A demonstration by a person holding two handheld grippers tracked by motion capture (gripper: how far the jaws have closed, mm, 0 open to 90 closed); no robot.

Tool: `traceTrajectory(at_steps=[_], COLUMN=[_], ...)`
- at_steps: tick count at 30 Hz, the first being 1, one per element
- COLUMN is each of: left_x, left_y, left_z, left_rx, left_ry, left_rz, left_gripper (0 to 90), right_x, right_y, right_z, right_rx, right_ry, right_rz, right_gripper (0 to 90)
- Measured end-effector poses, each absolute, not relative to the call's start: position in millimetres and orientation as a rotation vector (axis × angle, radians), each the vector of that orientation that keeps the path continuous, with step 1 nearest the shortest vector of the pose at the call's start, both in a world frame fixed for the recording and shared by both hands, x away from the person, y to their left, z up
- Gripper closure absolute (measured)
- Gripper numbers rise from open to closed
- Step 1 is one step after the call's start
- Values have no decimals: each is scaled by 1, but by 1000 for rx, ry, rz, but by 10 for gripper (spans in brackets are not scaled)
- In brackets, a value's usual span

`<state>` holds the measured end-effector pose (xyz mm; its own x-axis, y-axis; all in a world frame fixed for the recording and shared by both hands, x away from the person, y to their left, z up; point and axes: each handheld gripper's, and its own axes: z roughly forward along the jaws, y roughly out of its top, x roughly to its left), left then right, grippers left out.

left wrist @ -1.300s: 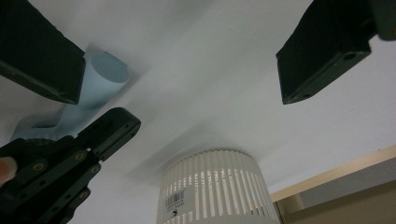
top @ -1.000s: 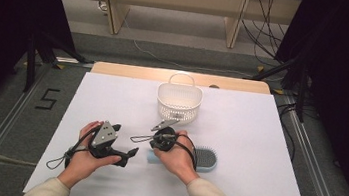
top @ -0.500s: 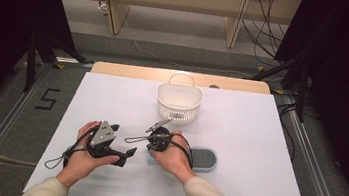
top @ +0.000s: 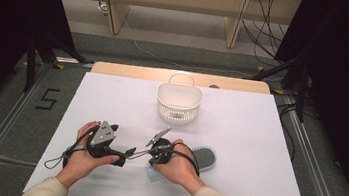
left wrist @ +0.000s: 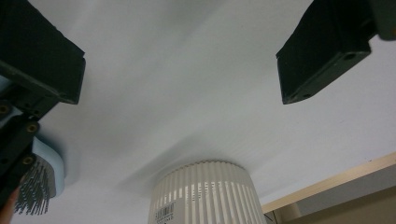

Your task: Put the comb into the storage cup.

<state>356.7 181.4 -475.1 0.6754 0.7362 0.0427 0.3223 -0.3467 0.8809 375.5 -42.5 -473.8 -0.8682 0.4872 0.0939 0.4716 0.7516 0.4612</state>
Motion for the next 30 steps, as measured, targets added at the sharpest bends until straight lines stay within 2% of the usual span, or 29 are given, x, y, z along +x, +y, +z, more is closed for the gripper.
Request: traceTrajectory(at_steps=[16, 30], left_x=[356, 356], left_y=[181, 180], left_z=[-476, -476], left_rx=[1943, 1946], left_ry=[830, 835], left_rz=[549, 547], left_gripper=[5, 5], right_x=[337, 311], right_y=[-77, -155], right_z=[-467, -464], right_rx=[633, 783], right_ry=[3062, 3031], right_rz=[598, 554], right_gripper=[900, 900])
